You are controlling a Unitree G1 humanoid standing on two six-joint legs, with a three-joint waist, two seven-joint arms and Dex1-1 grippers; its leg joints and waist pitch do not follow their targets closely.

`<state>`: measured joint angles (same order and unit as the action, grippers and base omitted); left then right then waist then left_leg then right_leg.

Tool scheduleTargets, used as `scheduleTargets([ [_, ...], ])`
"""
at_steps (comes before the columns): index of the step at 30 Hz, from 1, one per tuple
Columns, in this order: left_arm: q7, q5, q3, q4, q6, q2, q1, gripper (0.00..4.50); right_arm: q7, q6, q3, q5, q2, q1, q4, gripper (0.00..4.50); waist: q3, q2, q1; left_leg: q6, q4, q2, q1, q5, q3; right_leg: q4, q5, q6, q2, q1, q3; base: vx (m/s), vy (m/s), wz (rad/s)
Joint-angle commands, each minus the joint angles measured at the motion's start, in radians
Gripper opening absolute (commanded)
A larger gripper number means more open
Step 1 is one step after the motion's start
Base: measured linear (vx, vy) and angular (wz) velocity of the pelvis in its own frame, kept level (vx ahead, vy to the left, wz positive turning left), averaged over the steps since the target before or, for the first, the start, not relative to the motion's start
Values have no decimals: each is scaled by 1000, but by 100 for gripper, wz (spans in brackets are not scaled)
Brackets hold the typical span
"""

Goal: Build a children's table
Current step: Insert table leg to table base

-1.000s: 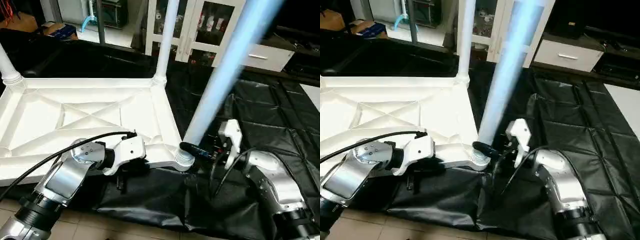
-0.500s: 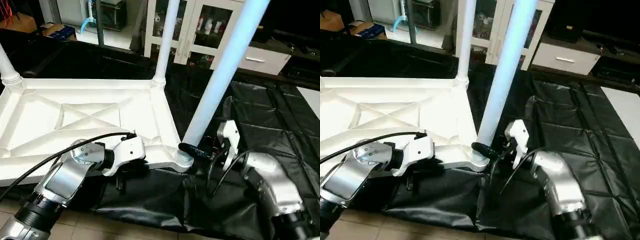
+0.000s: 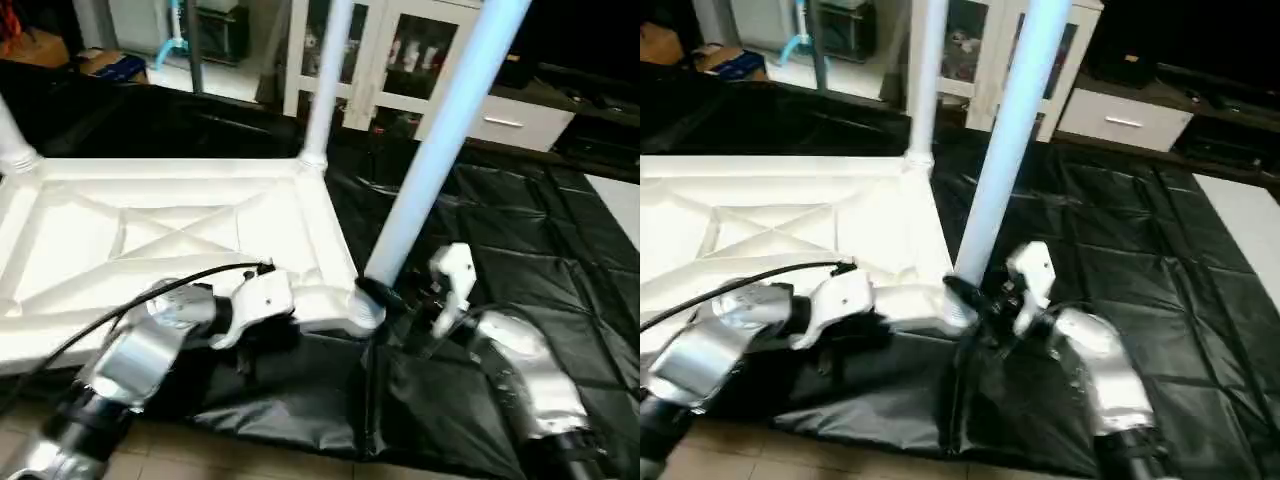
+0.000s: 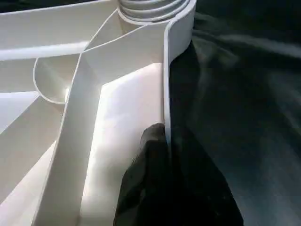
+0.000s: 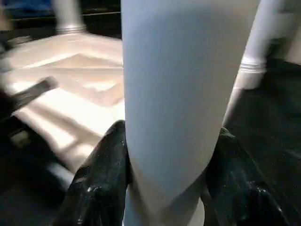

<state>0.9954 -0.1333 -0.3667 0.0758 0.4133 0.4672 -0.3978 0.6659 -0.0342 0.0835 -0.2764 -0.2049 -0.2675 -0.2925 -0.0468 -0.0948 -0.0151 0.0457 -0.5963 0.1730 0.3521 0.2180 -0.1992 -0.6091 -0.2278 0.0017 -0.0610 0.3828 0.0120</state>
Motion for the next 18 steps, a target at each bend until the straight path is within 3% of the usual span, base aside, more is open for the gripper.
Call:
scheduleTargets([
  [1, -37, -1, -34, -17, 51, -52, -18, 0, -253, -61, -75, 126, -6, 10, -176, 184, 24, 21, -8, 72, 103, 67, -9, 352, 43, 92, -339, -157, -75, 5, -44, 0, 0, 0],
  [4, -118, -20, -21, -3, 117, -117, -51, 0, -404, -70, -96, 152, 39, -31, -227, 184, 25, 20, -16, 78, 100, 64, -11, 362, 42, 94, -345, -149, -73, 10, -44, 0, 0, 0],
  [5, -151, -25, -14, 5, 133, -144, -62, 0, -452, -70, -98, 162, 52, -47, -248, 184, 32, 22, -14, 74, 99, 66, -7, 322, 43, 87, -291, -149, -75, 0, -44, 0, 0, 0],
  [7, -250, -44, 8, 31, 178, -220, -97, 0, -612, -78, -117, 181, 93, -91, -302, 184, 35, 22, -15, 67, 95, 64, -5, 251, 37, 79, -174, -163, -69, -1, -43, 0, 0, 0],
  [9, -287, -51, 16, 42, 191, -247, -110, 0, -663, -79, -126, 181, 110, -107, -321, 184, 36, 22, -15, 62, 91, 61, -4, 235, 34, 78, -149, -170, -69, -3, -43, 0, 0, 0],
  [12, -355, -69, 17, 85, 199, -310, -150, 0, -791, -52, -117, 215, 148, -159, -383, 184, 47, 15, -8, 33, 78, 56, -1, 122, 28, 61, 15, -183, -67, -15, -41, 0, 0, 0],
  [14, -359, -70, 8, 91, 197, -319, -157, 0, -828, -23, -100, 234, 162, -189, -412, 184, 53, 14, -2, -19, 68, 52, 5, -5, 23, 43, 205, -204, -64, -27, -42, 0, 0, 0],
  [16, -344, -68, 1, 80, 197, -307, -148, 0, -813, -3, -98, 228, 172, -199, -414, 184, 50, 15, -1, -48, 67, 54, 5, -8, 21, 41, 239, -217, -64, -28, -41, 0, 0, 0],
  [18, -342, -68, 0, 75, 199, -301, -143, 0, -801, 9, -100, 220, 177, -204, -414, 184, 47, 15, -1, -50, 70, 58, 1, 44, 21, 47, 169, -221, -67, -25, -39, 0, 0, 0],
])
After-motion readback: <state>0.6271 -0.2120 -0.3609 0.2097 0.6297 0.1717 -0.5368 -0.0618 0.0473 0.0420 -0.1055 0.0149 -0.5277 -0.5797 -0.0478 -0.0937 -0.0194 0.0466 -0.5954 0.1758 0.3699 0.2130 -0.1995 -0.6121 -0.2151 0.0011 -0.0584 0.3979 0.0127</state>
